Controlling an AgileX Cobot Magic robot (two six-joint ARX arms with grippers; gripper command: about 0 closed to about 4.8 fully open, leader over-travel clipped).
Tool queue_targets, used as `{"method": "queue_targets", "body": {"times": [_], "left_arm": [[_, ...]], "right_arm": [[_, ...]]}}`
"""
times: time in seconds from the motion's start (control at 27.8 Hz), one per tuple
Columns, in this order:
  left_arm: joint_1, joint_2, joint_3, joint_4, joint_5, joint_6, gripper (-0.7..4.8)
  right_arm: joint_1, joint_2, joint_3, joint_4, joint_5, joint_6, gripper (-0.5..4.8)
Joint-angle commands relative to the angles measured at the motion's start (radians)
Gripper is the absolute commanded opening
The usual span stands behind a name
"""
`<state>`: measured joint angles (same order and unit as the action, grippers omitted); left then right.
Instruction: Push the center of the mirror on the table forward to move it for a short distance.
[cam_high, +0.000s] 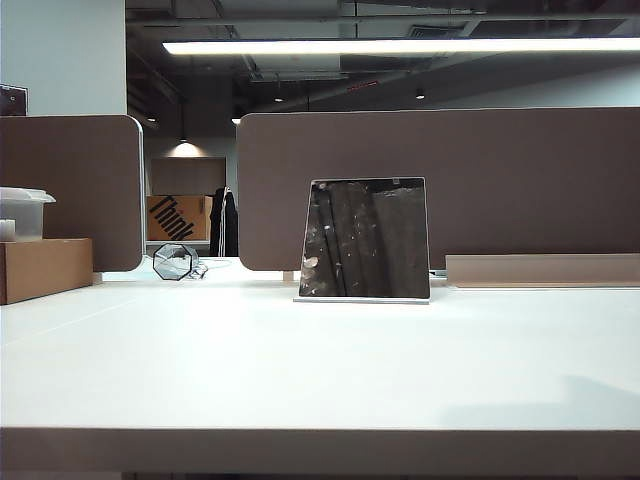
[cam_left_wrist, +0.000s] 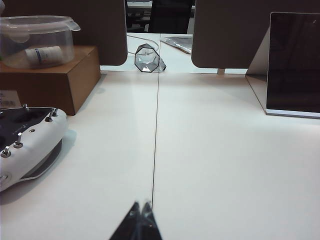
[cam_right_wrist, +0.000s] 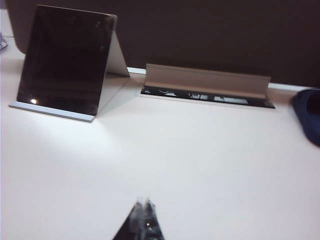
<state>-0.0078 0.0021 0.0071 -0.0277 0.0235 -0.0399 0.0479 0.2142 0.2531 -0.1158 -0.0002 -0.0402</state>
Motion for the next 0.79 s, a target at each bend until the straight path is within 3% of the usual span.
{"method": "queue_targets", "body": {"times": [0.04,0.29,0.79], "left_arm": [[0.001,0.001,0.0,0.007,0.003,0.003,-0.05],[0.001,0.001,0.0,0.006,0.003,0.003,-0.05],[0.001,0.001,0.0,0.006,0.003,0.003,-0.05]], "right_arm": [[-0.018,-0.116,-0.126,0.074,-0.003,0.121,-0.04],[-0.017,-0.164,-0.251,0.174,-0.048,0.173,-0.04],[-0.019,-0.211,-0.254,0.197,-0.04,0.167,-0.04]]}}
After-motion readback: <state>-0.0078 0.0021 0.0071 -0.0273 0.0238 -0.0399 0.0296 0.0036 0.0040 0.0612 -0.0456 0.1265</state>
